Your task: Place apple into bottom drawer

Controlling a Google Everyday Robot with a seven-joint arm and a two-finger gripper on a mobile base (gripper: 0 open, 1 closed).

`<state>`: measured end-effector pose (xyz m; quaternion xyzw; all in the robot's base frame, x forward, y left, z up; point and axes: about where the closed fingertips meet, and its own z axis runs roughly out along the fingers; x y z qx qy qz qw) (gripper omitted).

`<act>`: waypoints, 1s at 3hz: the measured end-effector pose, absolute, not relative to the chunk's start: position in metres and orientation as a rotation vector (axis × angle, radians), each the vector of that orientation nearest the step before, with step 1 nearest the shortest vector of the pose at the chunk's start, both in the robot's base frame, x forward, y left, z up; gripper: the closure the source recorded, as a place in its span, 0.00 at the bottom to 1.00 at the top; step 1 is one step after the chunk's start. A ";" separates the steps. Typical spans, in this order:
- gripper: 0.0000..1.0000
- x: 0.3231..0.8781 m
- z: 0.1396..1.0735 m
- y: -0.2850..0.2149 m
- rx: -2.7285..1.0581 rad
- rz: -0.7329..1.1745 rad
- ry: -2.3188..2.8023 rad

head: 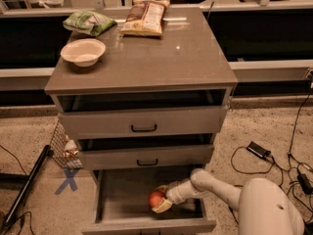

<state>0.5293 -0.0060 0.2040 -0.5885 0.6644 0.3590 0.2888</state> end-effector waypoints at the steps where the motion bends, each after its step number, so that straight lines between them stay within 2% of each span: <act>1: 0.53 0.538 0.201 -0.005 -1.394 1.011 1.783; 3: 0.07 0.540 0.194 -0.001 -1.236 1.031 1.796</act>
Offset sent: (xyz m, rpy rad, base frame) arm 0.0203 -0.0053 -0.0175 0.2455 0.0625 -0.3450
